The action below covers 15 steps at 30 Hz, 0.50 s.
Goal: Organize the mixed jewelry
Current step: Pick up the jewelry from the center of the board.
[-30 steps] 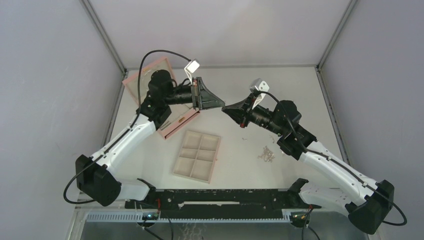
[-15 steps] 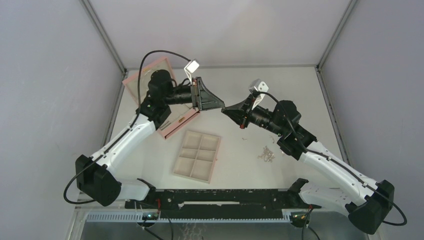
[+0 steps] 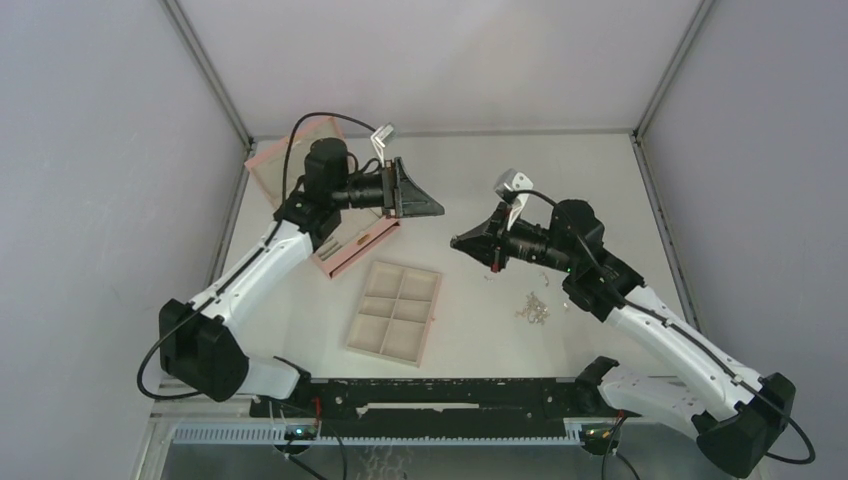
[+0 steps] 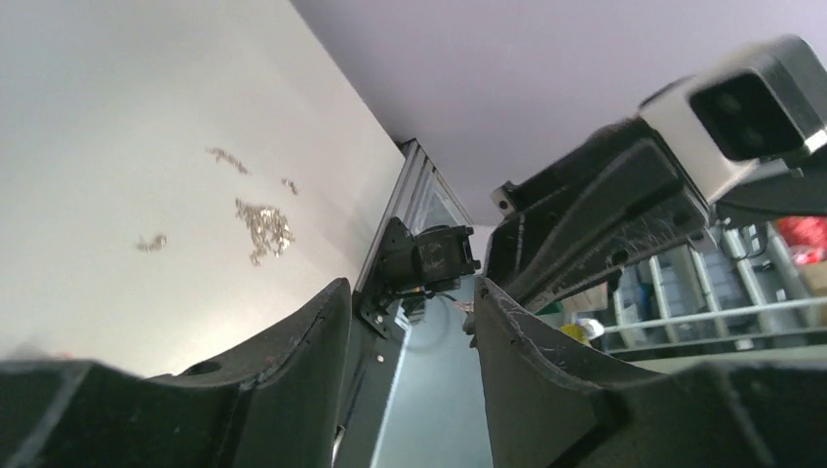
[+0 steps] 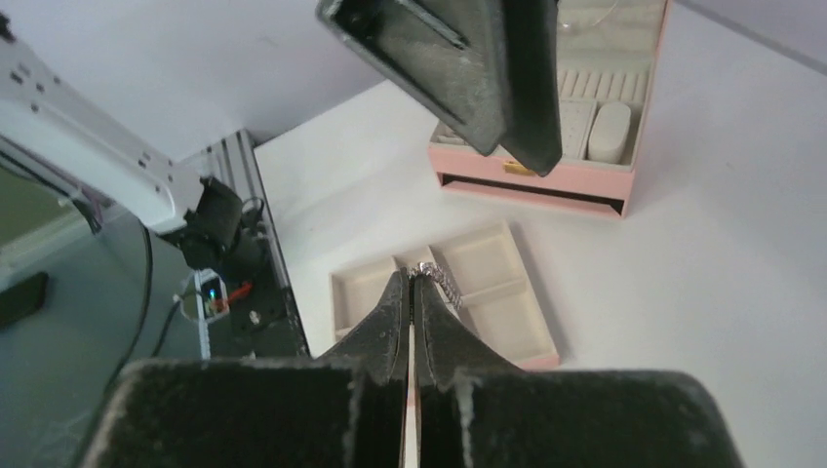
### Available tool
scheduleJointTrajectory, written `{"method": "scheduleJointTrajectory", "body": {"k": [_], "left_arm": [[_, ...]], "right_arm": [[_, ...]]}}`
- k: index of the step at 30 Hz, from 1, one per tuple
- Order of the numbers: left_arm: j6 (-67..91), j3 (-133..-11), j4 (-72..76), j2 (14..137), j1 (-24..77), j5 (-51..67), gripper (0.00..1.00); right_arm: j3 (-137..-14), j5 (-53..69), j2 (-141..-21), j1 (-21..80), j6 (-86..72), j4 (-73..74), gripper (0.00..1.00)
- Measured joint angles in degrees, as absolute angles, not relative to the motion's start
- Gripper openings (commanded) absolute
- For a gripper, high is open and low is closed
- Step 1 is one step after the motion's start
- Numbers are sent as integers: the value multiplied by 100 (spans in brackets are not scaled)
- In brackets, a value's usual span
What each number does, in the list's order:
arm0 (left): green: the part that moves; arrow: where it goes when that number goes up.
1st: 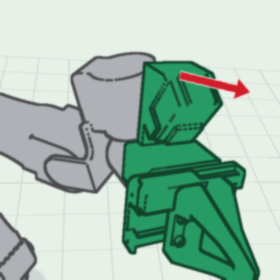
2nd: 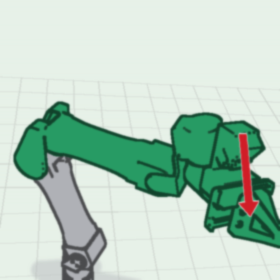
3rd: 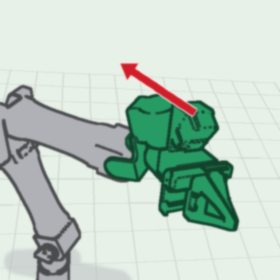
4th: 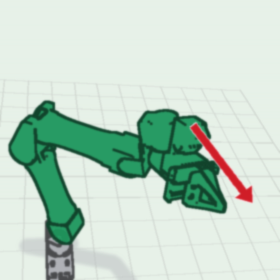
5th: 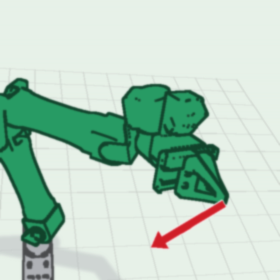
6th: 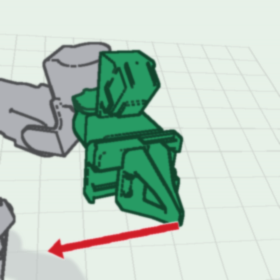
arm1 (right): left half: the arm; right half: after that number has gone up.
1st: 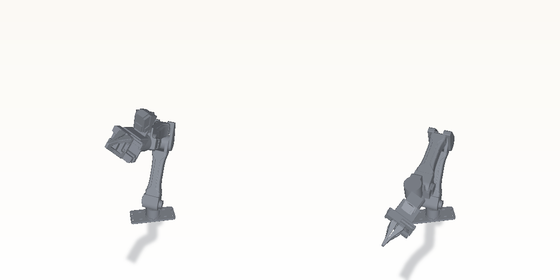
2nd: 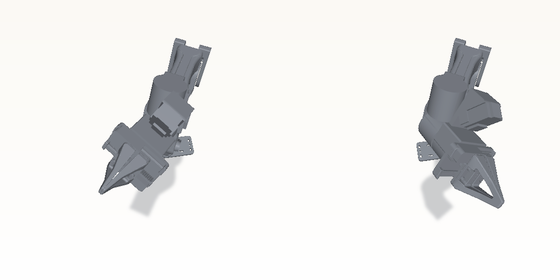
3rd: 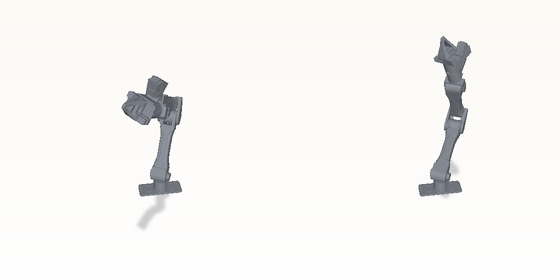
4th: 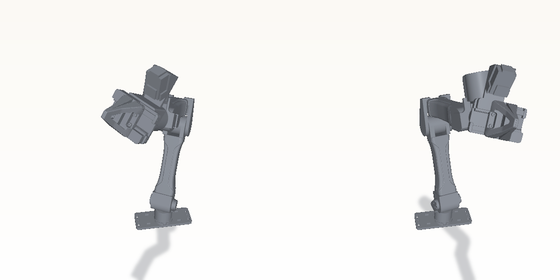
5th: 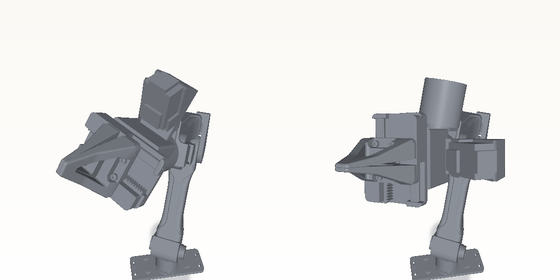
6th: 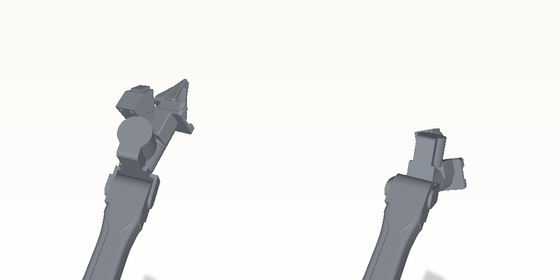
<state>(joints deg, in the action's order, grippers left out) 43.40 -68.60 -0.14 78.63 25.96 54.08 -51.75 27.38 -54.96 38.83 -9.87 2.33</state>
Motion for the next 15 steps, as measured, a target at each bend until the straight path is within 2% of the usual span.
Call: {"method": "scheduleJointTrajectory", "body": {"k": [7,10,15], "left_arm": [[4639,-6919,-1323,8337,2558,5245,53],[4652,-6917,-1802,8503,2552,5076,53],[4657,-6912,-2209,8672,2543,4762,53]], "right_arm": [[-5959,3951,-5859,3267,-458,1782,0],[-6547,4311,-6547,2641,-1011,2224,0],[-6608,4598,-7500,2200,-2174,2965,0]]}}
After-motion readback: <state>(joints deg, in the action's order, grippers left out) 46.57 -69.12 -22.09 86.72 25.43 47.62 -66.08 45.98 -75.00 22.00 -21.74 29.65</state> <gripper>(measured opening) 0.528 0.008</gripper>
